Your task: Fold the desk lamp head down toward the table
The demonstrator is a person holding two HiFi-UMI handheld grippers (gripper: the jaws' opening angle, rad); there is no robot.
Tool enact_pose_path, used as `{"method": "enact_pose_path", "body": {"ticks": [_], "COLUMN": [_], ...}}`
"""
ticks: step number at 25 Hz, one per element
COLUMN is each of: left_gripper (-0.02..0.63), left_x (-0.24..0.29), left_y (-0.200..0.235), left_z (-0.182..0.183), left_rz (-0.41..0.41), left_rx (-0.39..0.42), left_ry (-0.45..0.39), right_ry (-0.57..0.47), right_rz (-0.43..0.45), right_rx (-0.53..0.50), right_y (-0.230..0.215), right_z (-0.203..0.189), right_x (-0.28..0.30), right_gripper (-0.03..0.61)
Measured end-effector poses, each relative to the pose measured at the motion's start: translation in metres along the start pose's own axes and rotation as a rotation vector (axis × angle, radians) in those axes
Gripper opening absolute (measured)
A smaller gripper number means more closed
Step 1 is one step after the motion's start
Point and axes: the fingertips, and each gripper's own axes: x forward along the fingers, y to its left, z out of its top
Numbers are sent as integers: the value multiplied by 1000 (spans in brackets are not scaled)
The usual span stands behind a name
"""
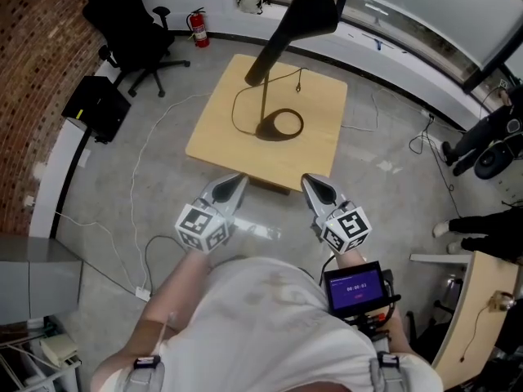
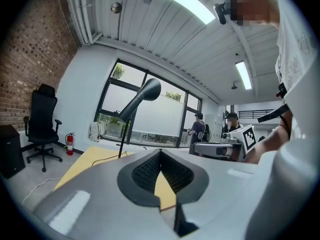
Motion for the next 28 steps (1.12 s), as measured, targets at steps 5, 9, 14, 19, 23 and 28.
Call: {"method": "enact_pose_path", "body": {"ticks": [5,9,14,19,23,28], "left_gripper": [2,2,2,2,2,2], "left_x": [12,13,13,17,21,32], "left_y": [11,21,42,53,58,67], "left_z": [2,-1,-4,-4,-5,-4], "left_rz": [-46,-77,-71,-62,-46,-13], "left_rx": [1,-10,-33,-46,-47,-51], "left_ry": [14,26,27,25,23,26], "right_ry": [-4,7,26,25,33,30], "right_rz": [-36,-61,-60,-62,-49,-20], "right_rx": [-7,0,-10,-19,-31,-43], "right_y": [-7,-6,-5,-12,-21,-34], "right_z": [6,5,3,7,4,12], "right_x": [16,32,52,63,67,78], "right_gripper": [12,12,12,12,12,12]}}
